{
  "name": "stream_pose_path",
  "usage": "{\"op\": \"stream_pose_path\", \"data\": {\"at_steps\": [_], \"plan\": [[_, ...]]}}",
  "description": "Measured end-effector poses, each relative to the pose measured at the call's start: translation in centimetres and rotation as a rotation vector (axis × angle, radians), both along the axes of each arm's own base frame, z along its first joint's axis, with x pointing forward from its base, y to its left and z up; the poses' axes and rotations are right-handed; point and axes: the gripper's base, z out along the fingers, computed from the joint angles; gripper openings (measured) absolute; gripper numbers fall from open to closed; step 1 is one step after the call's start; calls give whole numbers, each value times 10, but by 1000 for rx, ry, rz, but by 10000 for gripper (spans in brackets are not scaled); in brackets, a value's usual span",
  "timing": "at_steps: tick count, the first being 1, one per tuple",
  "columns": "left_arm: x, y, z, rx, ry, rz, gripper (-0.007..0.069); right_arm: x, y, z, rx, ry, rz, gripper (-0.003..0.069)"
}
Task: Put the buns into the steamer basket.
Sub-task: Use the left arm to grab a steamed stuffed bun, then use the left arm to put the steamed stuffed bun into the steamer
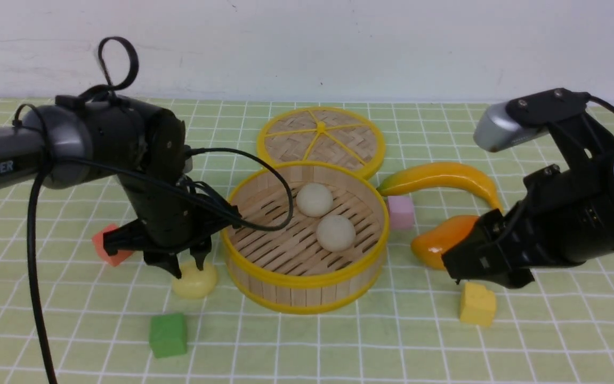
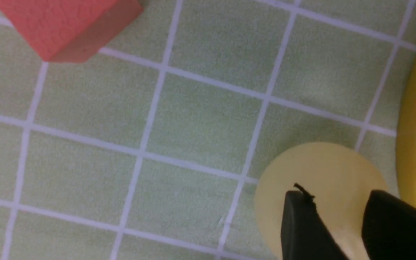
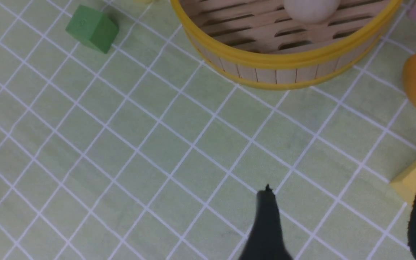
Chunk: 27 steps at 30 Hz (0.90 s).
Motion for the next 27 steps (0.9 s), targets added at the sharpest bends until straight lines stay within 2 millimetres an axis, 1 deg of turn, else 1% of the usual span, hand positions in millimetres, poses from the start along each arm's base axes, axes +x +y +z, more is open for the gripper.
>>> {"op": "stream_pose_path", "data": {"at_steps": [2,5,7,9,11,12,13,18,22,27], "plan": [[1,0,-4,3,8,0,238,0,0,0,0,0,0,493],[1,0,-4,3,9,0,233,0,0,0,0,0,0,493],[1,0,-4,5,8,-8,199,0,0,0,0,0,0,493],[1,0,-4,8,8,-17,154,0,0,0,0,0,0,493],[1,0,-4,11,9,-27,73,0,0,0,0,0,0,493],[0,0,-4,17,15,-37,14,0,0,0,0,0,0,493],[0,0,-5,21,19,-45,-4,0,0,0,0,0,0,493],[-2,1,-5,39,37,-83,-13,0,0,0,0,0,0,493],[-3,1,3,35,20,-89,-13,0,0,0,0,0,0,493],[-9,3,30,10,-45,-87,-13,0,0,0,-2,0,1,493]]}}
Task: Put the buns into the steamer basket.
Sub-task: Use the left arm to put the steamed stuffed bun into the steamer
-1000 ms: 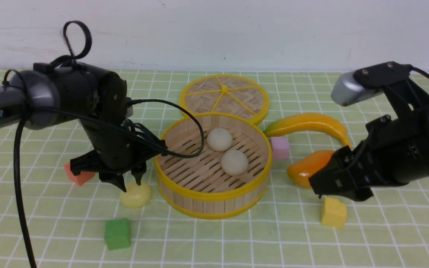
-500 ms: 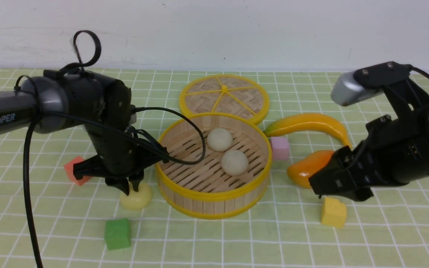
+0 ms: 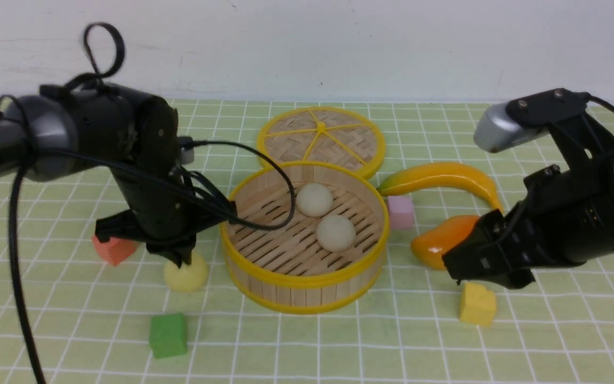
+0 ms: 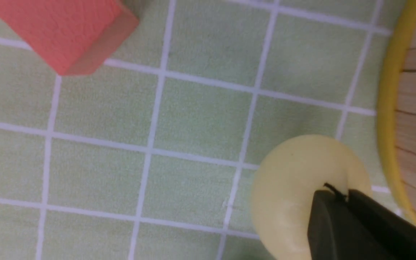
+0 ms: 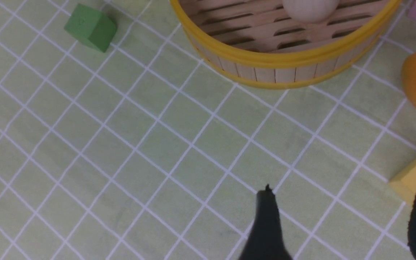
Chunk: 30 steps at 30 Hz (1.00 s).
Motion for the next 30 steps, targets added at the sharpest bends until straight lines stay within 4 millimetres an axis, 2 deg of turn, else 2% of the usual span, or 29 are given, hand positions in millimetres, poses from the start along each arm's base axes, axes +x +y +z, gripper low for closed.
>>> {"op": "stream_pose_path", "data": {"at_steps": [4,8,12,16,20,22,24,26,27,28,29,30], "plan": [[-3,-2,32,-62,-73,-2,-13,0,0,0,0,0,0,493],[-1,-13,53,-158,-118,-54,-13,1,0,0,3,-8,-4,493],[3,-26,57,-226,-157,-99,-13,1,0,1,4,-13,-6,485],[16,-35,35,-239,-158,-98,-9,2,-1,1,-7,-20,-6,436],[27,-38,3,-222,-104,-89,13,1,-1,0,-17,-21,-3,350],[28,-39,-2,-224,-97,-85,28,1,-1,0,-18,-18,-1,316],[29,-40,-6,-231,-92,-79,71,1,-1,0,-19,-16,0,237],[29,-40,-6,-233,-92,-79,127,1,-1,0,-19,-16,0,155],[29,-40,-5,-234,-95,-82,183,1,-1,0,-19,-16,0,104],[29,-40,-4,-234,-95,-82,192,1,-1,0,-19,-16,0,95],[28,-40,-1,-235,-97,-84,278,1,-1,0,-15,-19,-3,22],[27,-40,1,-237,-101,-84,318,2,-1,1,-12,-25,-6,-3]]}}
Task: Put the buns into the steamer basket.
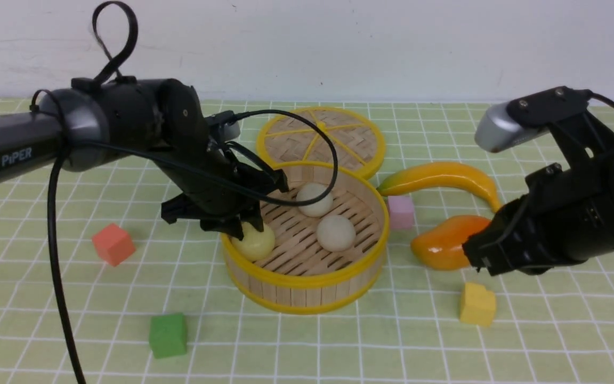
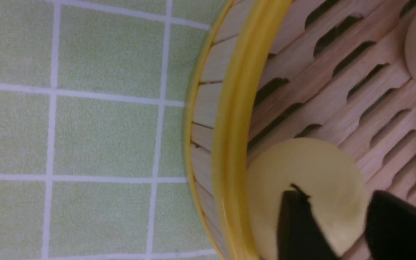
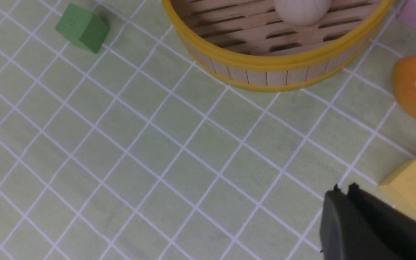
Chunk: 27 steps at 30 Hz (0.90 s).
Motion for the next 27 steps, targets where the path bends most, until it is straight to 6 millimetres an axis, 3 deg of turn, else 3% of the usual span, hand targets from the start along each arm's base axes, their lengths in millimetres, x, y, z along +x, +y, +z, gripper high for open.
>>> {"op": "stream_pose_path", "data": {"at_steps": [5,11,14,21,27], "plan": [[-8,2,17,9,-10,-34,491,3,0,2,19,-23,-28,-20],[-26,8,47,21,-13,-77,496,3,-1,1,21,-6,-55,-20],[-41,13,72,36,-35,-127,398,1,-1,0,58,62,-122,-19],[-95,32,133,31,-73,-174,15,-15,-5,7,73,128,-138,-17],[-172,60,182,-47,-158,-115,-13,-48,-23,54,133,-175,-115,-15]]}}
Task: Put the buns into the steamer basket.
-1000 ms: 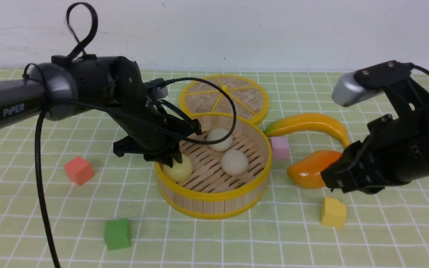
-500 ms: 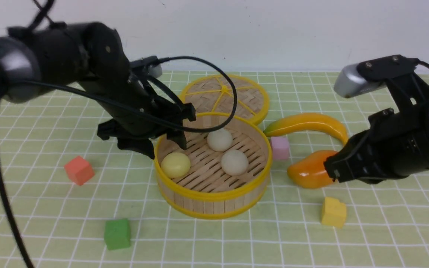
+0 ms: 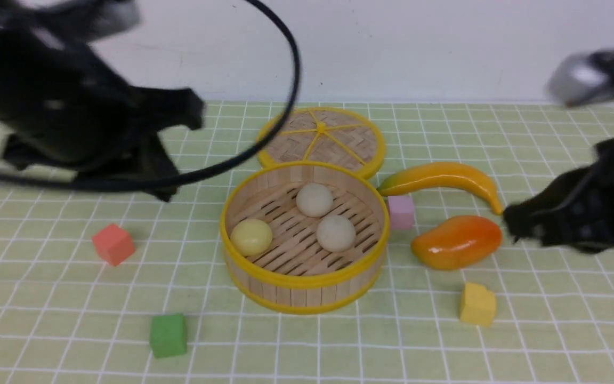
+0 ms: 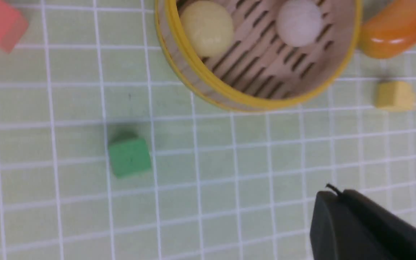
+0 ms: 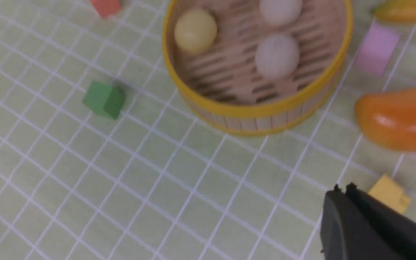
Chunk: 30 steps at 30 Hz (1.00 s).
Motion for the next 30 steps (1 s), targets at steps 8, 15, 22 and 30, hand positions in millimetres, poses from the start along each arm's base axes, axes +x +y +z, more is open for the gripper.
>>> {"op": "stream_pose_path", "data": {"at_steps": [8,15,22,30], "plan": [[-114,42,20,-98,-198,15,-13,-75,-40,16,175,-469,-105,-13],[-230,92,-29,-189,-544,52,-13,-137,-71,-63,321,-666,-195,-10],[-255,103,-76,-212,-649,70,-13,-154,-78,-92,350,-721,-196,-10],[-252,102,-89,-185,-594,65,-13,-157,-79,-94,363,-733,-196,-10]]}}
